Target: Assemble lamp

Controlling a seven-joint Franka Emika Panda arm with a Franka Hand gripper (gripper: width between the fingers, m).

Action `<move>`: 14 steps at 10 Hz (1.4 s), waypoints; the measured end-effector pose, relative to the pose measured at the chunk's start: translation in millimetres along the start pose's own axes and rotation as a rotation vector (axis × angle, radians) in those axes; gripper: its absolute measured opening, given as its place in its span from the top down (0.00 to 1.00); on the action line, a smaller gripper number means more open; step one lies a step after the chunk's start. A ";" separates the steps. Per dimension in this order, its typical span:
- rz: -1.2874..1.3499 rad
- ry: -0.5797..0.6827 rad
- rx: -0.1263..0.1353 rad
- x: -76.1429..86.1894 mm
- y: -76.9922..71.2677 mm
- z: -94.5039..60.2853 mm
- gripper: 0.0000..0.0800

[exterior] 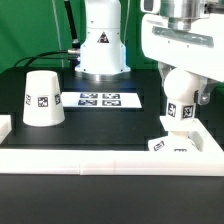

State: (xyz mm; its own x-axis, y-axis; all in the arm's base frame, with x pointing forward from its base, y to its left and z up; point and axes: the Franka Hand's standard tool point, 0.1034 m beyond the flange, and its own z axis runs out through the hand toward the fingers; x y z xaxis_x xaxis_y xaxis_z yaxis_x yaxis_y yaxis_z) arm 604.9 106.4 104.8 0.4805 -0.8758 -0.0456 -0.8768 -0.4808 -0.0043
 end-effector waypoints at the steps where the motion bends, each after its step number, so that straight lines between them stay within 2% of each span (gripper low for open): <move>1: -0.085 0.000 0.000 -0.6 -0.3 0.0 0.13; 7: -0.758 0.004 0.005 4.7 0.3 -1.0 0.13; 14: -1.264 0.010 -0.003 6.9 0.9 -1.8 0.13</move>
Offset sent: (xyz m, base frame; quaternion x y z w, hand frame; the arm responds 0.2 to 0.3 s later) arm -0.0012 0.0086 0.0036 0.0126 -0.0089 -0.2792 0.9601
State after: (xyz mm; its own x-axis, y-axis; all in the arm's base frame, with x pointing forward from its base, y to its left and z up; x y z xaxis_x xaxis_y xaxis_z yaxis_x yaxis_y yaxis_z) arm 607.4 99.9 106.3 0.9811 0.1937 -0.0039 0.1934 -0.9804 -0.0364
